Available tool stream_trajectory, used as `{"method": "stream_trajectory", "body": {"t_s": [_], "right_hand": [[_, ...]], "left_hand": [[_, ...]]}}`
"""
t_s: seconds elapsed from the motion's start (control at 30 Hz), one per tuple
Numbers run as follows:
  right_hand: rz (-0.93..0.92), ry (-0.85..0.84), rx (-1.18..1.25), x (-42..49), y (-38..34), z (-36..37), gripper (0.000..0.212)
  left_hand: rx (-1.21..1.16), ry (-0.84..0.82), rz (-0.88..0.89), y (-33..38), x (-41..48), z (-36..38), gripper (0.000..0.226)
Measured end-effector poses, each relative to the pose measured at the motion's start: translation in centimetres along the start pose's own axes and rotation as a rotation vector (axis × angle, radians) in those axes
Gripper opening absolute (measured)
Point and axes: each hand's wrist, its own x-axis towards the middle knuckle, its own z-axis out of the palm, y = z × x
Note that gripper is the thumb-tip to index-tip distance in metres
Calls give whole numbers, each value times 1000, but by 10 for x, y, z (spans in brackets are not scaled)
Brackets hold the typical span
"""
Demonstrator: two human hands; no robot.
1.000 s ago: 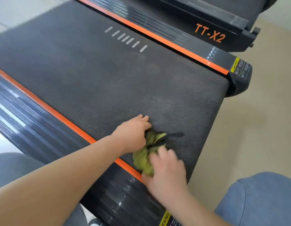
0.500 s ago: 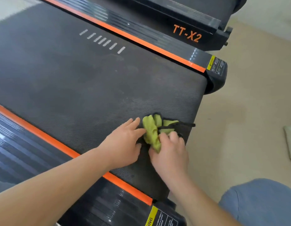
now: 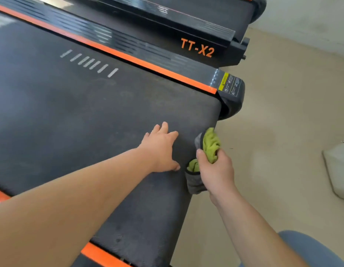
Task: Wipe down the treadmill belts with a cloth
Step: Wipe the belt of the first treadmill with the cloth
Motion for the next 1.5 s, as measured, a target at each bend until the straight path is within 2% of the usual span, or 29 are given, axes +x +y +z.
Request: {"method": "stream_trajectory", "body": {"t_s": [0.07,0.17,0.23,0.4,0.57,0.67,0.77,0.93,1.07,1.13,1.2,1.37,1.5], "right_hand": [[11,26,35,14,0,1,55],[-3,147,51,47,-5,-8,39],[-26,180,25,75,-8,-11,38],[-90,90,-61,128,-20,9,37],[-206,115,-199,153,-19,19,36],[-162,156,-246,190,-21,15,36],[-140,180,-190,208,-21,15,36],[-99,82,-103,168,-5,11,24],[-128,-83,-221,86,14,3,20],[-127,-125,-234,75,14,4,18],[-119,-83,-204,96,5,6,18],[-121,154,-224,195,-30,14,24],[-86,181,-273,201,-40,19,24]], "left_hand": [[44,-30,-69,4,19,-1,124],[17,-137,-124,-4,34,8,134],[2,-170,-133,-9,38,11,135],[0,-186,-139,-11,42,13,134],[-47,-205,-151,-13,44,12,135],[-60,-211,-155,-11,45,10,135],[-63,-205,-154,-12,46,11,135],[-55,-186,-155,-12,44,13,135],[-46,-194,-160,-10,42,7,135],[-44,-201,-161,-9,41,5,135],[-42,-202,-155,-9,41,6,135],[-56,-200,-161,-10,44,9,135],[-58,-196,-165,-12,46,10,135]]}}
